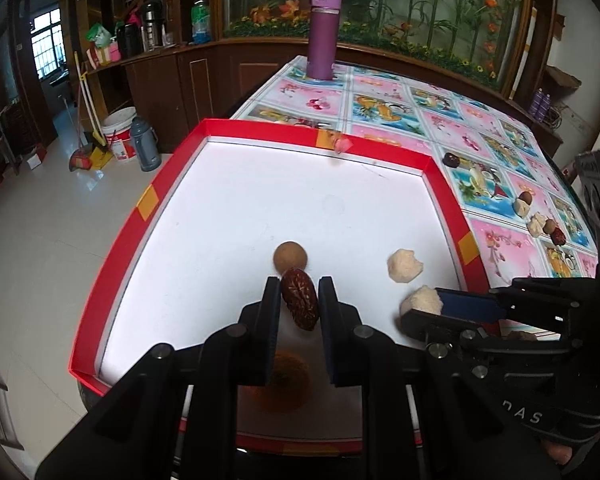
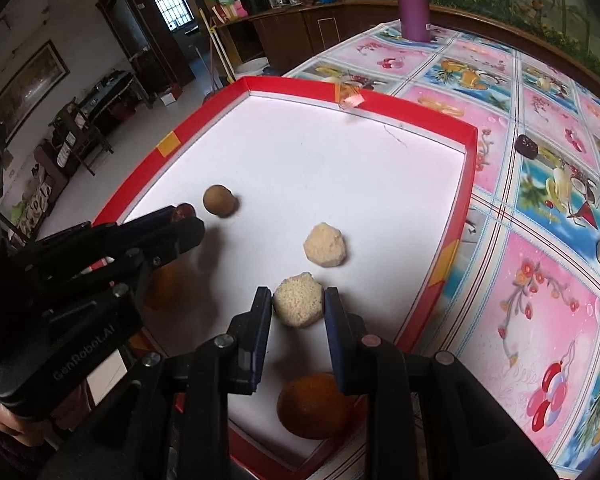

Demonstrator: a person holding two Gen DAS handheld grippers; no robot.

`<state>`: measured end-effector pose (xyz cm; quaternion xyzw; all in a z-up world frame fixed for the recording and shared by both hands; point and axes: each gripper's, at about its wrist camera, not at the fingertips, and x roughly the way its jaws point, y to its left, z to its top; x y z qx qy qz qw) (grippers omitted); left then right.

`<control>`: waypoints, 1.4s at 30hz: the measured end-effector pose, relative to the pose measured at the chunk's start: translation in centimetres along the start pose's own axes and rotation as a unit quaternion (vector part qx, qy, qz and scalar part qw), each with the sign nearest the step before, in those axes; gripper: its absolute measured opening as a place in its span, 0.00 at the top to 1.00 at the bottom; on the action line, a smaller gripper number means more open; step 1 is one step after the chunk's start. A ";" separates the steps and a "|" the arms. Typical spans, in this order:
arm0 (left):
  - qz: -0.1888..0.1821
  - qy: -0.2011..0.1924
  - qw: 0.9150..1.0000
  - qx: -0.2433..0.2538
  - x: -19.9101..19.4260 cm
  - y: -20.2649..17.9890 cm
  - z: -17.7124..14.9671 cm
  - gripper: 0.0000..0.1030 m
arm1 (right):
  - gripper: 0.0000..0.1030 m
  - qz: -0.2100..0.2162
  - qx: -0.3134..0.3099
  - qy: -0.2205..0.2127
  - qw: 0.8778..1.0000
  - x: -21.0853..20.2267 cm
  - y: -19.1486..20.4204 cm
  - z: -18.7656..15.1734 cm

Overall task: Organize fruits
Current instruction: 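Carry the date and ball into the tray and open both grippers, then move both grippers back over the remaining snacks on the tablecloth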

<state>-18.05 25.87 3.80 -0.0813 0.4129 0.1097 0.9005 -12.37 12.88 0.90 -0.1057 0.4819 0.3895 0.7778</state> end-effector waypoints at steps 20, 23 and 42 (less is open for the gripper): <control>-0.004 -0.028 1.000 0.010 -3.1 -2.0 1.1 0.36 | 0.44 -0.033 0.028 -0.118 0.992 -10.4 -7.1 -1.1; -0.014 -0.038 0.999 0.026 -3.8 -3.4 1.2 0.34 | 0.41 -0.056 0.085 -0.145 0.984 -13.4 -12.2 -2.8; -0.116 -0.008 0.977 0.179 -4.6 -16.3 -2.5 0.34 | 0.41 -0.081 0.237 -0.184 0.950 -16.4 -24.7 -12.6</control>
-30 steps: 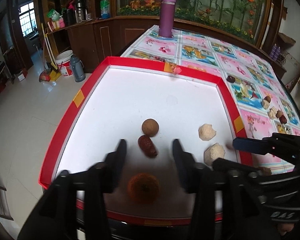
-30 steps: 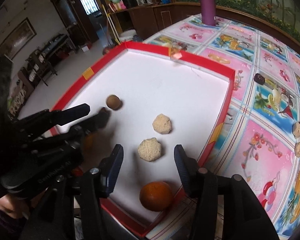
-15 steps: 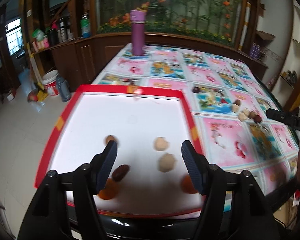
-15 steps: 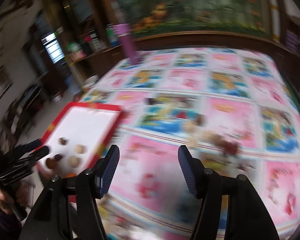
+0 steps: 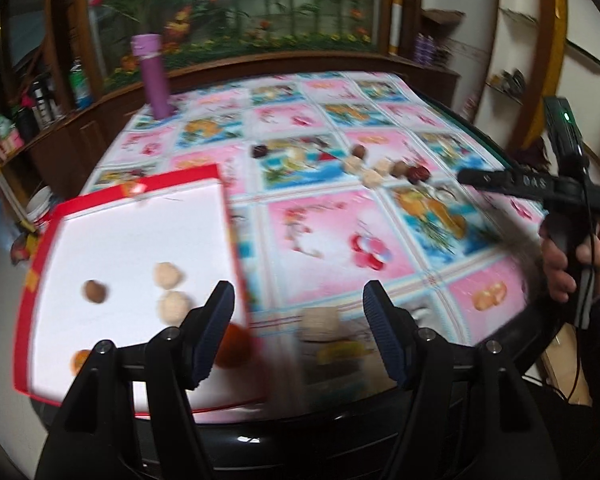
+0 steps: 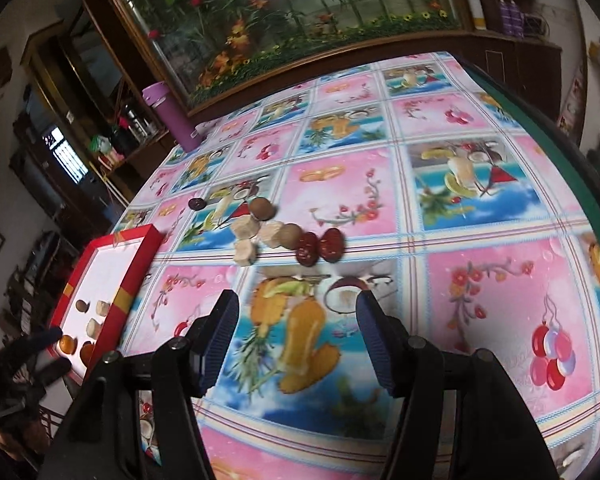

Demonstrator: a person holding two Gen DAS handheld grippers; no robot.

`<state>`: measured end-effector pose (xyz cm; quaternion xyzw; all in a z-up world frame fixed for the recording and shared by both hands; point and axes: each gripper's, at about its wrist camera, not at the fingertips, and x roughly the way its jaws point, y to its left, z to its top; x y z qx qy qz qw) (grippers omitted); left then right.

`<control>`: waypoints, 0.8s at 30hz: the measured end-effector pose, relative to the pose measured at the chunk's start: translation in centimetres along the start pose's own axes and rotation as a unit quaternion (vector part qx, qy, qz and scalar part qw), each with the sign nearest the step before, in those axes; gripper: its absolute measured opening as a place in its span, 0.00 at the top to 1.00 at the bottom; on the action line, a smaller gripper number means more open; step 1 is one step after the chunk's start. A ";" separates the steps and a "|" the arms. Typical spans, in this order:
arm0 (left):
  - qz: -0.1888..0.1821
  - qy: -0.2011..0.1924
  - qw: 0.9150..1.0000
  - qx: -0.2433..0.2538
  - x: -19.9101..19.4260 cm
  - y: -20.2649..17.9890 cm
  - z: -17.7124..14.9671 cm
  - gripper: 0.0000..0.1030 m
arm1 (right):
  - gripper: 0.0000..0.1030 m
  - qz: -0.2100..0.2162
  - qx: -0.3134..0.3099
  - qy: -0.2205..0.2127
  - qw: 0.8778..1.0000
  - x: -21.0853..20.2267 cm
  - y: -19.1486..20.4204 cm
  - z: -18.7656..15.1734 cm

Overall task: Organize fruits
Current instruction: 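Move both grippers back over the remaining snacks on the tablecloth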

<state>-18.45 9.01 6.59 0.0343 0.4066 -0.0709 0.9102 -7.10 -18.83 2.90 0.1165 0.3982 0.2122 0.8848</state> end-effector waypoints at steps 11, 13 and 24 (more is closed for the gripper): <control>-0.032 0.047 0.998 0.013 3.9 -1.6 -0.3 0.42 | 0.41 0.038 0.025 -0.004 0.999 0.6 -1.9 -0.4; -0.033 0.053 0.998 0.002 4.4 -1.2 -0.4 0.43 | 0.41 0.040 0.022 -0.004 0.999 0.6 -1.8 -0.5; -0.030 0.072 0.997 -0.015 6.5 -0.9 -1.0 0.72 | 0.41 0.020 0.029 0.003 0.999 1.0 -2.5 0.3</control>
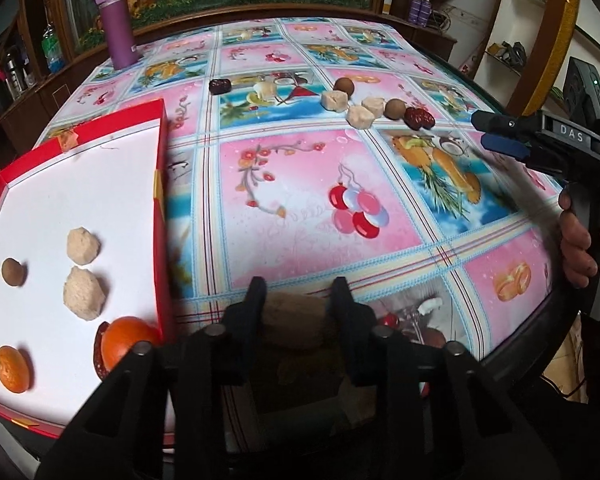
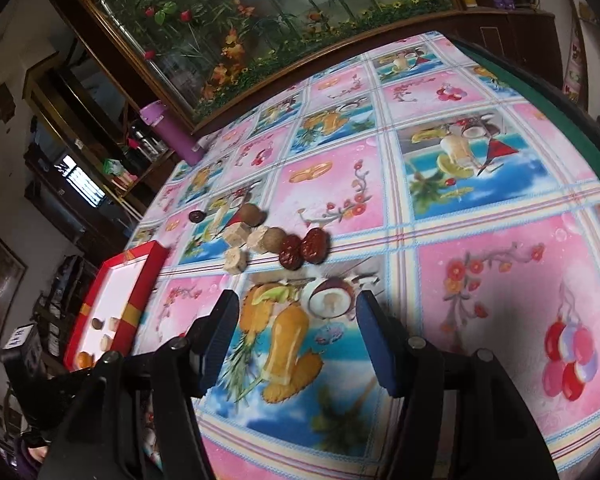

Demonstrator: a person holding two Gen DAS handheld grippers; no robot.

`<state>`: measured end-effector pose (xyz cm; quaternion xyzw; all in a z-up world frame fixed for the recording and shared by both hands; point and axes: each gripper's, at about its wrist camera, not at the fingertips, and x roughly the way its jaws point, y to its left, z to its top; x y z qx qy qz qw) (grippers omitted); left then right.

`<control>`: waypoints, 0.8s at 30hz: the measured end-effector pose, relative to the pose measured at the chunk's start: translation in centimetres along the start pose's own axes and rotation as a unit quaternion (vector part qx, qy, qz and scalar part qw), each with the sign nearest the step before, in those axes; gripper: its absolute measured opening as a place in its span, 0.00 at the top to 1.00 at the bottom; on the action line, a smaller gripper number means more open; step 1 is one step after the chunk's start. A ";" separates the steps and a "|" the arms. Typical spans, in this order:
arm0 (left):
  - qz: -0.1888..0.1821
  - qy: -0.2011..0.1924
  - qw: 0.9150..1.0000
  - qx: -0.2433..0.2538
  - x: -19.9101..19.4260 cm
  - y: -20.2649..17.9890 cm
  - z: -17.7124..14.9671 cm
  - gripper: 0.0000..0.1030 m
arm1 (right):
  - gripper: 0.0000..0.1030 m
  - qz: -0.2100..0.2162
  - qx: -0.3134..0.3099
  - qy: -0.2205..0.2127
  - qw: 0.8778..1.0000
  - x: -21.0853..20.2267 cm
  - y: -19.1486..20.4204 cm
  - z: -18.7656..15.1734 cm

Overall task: Organize fruits
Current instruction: 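Move both grippers back over the remaining snacks on the tablecloth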

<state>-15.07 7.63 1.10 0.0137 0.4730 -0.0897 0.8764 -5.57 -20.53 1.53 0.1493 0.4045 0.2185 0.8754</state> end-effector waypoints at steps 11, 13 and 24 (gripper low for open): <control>-0.046 -0.021 0.999 0.010 2.5 -2.8 3.4 0.72 | 0.70 -0.066 -0.042 0.067 0.995 5.1 0.5 3.1; -0.055 -0.023 0.998 0.014 3.1 -3.4 4.4 0.72 | 0.73 -0.075 -0.050 0.069 0.994 5.8 0.8 3.4; -0.048 -0.031 0.998 0.010 0.1 -2.5 3.8 0.68 | 0.76 -0.100 -0.079 0.082 0.988 7.4 1.8 4.6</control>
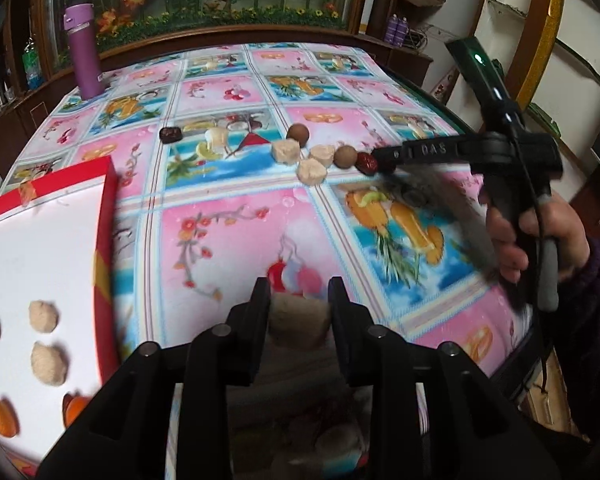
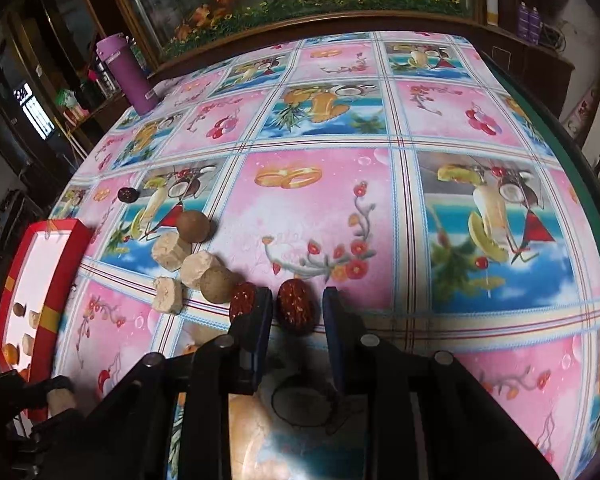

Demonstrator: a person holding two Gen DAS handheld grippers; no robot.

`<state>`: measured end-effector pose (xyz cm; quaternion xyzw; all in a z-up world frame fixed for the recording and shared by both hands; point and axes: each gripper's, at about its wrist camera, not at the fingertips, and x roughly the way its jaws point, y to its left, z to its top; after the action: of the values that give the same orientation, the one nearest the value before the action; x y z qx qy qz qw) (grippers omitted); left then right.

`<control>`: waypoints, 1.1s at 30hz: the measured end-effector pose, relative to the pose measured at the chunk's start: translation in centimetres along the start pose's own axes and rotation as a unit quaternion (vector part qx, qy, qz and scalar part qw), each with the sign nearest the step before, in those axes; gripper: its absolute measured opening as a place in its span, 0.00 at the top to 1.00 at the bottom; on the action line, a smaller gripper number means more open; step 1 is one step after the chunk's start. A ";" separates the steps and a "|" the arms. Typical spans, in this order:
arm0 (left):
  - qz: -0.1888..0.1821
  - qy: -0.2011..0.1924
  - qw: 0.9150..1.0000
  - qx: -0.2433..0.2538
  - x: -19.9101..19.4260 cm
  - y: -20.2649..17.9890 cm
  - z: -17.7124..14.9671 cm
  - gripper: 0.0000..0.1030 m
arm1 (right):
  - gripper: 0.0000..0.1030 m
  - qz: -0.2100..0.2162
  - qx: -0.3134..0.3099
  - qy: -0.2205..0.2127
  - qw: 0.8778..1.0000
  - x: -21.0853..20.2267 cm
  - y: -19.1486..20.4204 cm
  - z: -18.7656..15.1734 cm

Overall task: Organize fruits
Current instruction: 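Move both grippers back over the remaining snacks on the tablecloth, then grasp a red date with the right gripper, then grasp a beige square cake with the left gripper while the right carries the date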

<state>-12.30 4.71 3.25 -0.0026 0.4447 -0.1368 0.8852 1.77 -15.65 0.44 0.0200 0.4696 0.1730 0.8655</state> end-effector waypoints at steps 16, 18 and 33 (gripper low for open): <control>0.037 0.016 0.999 -0.010 -1.4 1.4 -1.6 0.63 | 0.83 0.034 0.009 -0.006 0.999 -2.9 -1.7 -3.7; 0.045 0.013 0.999 -0.005 -1.4 1.0 -1.7 0.63 | 0.83 0.040 0.009 -0.007 0.999 -3.1 -1.4 -3.9; 0.034 0.021 0.999 -0.017 0.9 1.0 -2.1 0.67 | 0.83 0.067 -0.020 -0.001 0.998 -3.3 2.2 -5.0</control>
<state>-13.21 5.73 1.14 0.0002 0.4655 -0.0987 0.8795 -4.58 -15.25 0.73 0.0347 0.4624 0.2403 0.8528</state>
